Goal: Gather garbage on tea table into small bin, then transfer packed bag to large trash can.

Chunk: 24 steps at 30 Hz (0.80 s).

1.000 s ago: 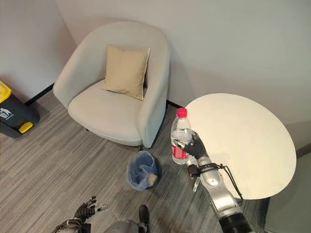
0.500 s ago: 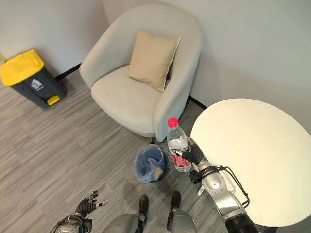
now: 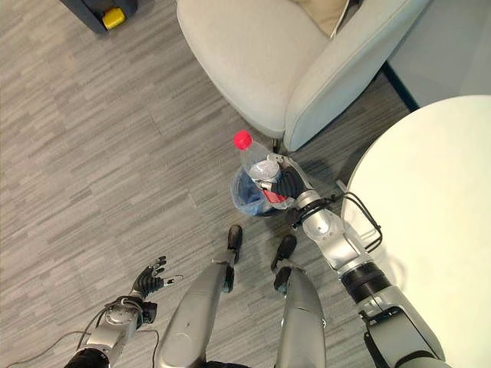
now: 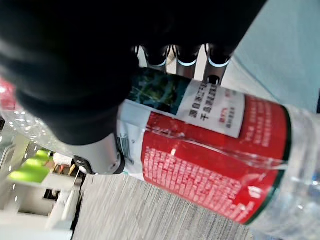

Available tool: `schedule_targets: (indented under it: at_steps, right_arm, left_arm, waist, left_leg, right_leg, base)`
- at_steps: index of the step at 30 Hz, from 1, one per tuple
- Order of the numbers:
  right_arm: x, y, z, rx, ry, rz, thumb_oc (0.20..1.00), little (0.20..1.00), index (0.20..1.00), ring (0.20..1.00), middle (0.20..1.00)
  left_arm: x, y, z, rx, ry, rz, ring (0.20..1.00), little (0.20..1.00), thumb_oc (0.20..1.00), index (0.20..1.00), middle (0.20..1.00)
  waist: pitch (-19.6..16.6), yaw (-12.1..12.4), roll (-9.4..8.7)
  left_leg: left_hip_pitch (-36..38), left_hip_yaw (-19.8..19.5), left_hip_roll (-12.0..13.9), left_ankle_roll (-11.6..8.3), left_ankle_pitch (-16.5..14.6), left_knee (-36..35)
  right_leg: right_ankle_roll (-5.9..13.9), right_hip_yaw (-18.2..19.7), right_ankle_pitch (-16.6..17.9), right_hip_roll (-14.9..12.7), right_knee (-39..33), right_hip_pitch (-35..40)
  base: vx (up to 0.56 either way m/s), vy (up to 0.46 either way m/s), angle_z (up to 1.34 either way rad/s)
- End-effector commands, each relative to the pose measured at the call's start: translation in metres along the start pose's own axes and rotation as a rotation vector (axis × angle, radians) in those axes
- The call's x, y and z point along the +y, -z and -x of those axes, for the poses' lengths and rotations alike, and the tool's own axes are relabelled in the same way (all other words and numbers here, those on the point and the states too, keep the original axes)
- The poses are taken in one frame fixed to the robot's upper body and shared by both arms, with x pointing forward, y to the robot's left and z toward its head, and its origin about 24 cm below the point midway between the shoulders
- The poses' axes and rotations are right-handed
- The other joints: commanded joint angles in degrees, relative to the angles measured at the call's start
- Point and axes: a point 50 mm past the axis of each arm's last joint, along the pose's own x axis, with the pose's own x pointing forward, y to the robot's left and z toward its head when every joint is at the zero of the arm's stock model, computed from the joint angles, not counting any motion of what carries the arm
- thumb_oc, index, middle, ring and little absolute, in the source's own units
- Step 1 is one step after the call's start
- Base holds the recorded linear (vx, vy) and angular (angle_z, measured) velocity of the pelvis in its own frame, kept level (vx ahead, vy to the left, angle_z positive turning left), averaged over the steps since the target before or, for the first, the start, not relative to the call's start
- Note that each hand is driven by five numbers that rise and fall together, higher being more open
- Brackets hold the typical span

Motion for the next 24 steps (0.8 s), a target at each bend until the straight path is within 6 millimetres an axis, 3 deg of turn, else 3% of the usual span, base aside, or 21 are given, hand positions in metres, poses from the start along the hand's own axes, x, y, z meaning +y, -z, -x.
schedule_targets:
  at_steps: [1,2,8,14,18,19,20,24]
  right_arm:
    - [-0.001,-0.012,0.001,-0.070,0.078,-0.023,0.200,0.200,0.200,0.200,0.200]
    - [-0.012,-0.020,-0.015,-0.093,0.144,-0.003,0.200,0.200,0.200,0.200,0.200]
    - [-0.043,-0.040,-0.048,-0.127,0.254,0.039,0.200,0.200,0.200,0.200,0.200]
    - [-0.066,-0.049,-0.071,-0.098,0.313,0.055,0.200,0.200,0.200,0.200,0.200]
    - [-0.079,-0.037,-0.081,-0.001,0.355,0.098,0.200,0.200,0.200,0.200,0.200]
    - [-0.086,-0.034,-0.083,0.027,0.371,0.113,0.498,0.498,0.498,0.498,0.498]
    - [-0.086,-0.032,-0.084,0.046,0.367,0.128,1.000,1.000,1.000,1.000,1.000]
    - [-0.084,-0.023,-0.081,0.073,0.358,0.119,1.000,1.000,1.000,1.000,1.000]
  left_arm:
    - [0.006,0.006,0.009,-0.018,-0.031,0.024,1.000,1.000,1.000,1.000,1.000]
    - [0.007,-0.011,0.003,-0.072,-0.030,0.015,1.000,1.000,1.000,1.000,1.000]
    - [0.004,-0.045,-0.007,-0.179,-0.007,-0.013,1.000,1.000,1.000,1.000,1.000]
    - [0.002,-0.057,-0.009,-0.217,0.004,-0.002,1.000,1.000,1.000,1.000,1.000]
    - [-0.001,-0.062,-0.008,-0.239,0.016,-0.012,1.000,1.000,1.000,1.000,1.000]
    - [-0.001,-0.063,-0.007,-0.249,0.016,-0.010,1.000,1.000,1.000,1.000,1.000]
    - [0.001,-0.066,-0.007,-0.259,0.012,-0.021,1.000,1.000,1.000,1.000,1.000]
    - [0.000,-0.064,-0.007,-0.251,0.013,-0.020,1.000,1.000,1.000,1.000,1.000]
  waist:
    - [-5.92,-0.52,0.21]
    - [-4.92,-0.58,0.98]
    - [-4.95,0.07,1.43]
    - [-6.12,1.26,1.65]
    - [-6.25,2.31,2.46]
    - [-6.25,2.58,2.53]
    - [-6.19,2.60,2.62]
    - [-6.57,2.17,2.18]
  left_leg:
    - [-3.09,1.76,-1.22,-0.95,-5.00,4.63]
    - [-9.89,1.76,-1.50,-0.75,-5.40,8.31]
    - [-23.83,1.36,-2.58,-0.19,-6.84,16.67]
    - [-32.86,1.47,-4.04,0.49,-8.54,23.00]
    - [-38.08,1.02,-5.31,0.63,-9.03,26.41]
    - [-39.04,0.81,-5.64,0.48,-8.94,26.98]
    - [-39.96,0.67,-5.65,0.36,-8.95,27.52]
    - [-40.97,0.84,-5.48,0.22,-8.95,28.00]
  right_leg:
    - [6.28,3.11,-7.38,-1.17,1.16,0.58]
    - [5.79,4.00,-8.46,-2.21,5.83,-6.12]
    - [4.28,7.14,-11.21,-4.60,15.03,-20.09]
    - [3.08,9.89,-13.64,-6.38,21.99,-29.13]
    - [2.72,10.48,-14.71,-7.82,26.30,-34.06]
    - [2.64,10.69,-14.72,-7.98,26.92,-34.96]
    - [2.59,10.88,-14.78,-8.05,27.66,-35.89]
    - [2.67,11.35,-14.23,-7.89,28.02,-37.06]
  base:
    - [-0.06,0.063,0.40]
    - [-0.03,0.053,0.39]
    - [0.02,0.013,0.20]
    - [0.07,-0.006,0.07]
    - [0.05,-0.024,0.16]
    - [0.02,-0.029,0.18]
    - [0.02,-0.013,0.16]
    - [0.01,-0.003,0.00]
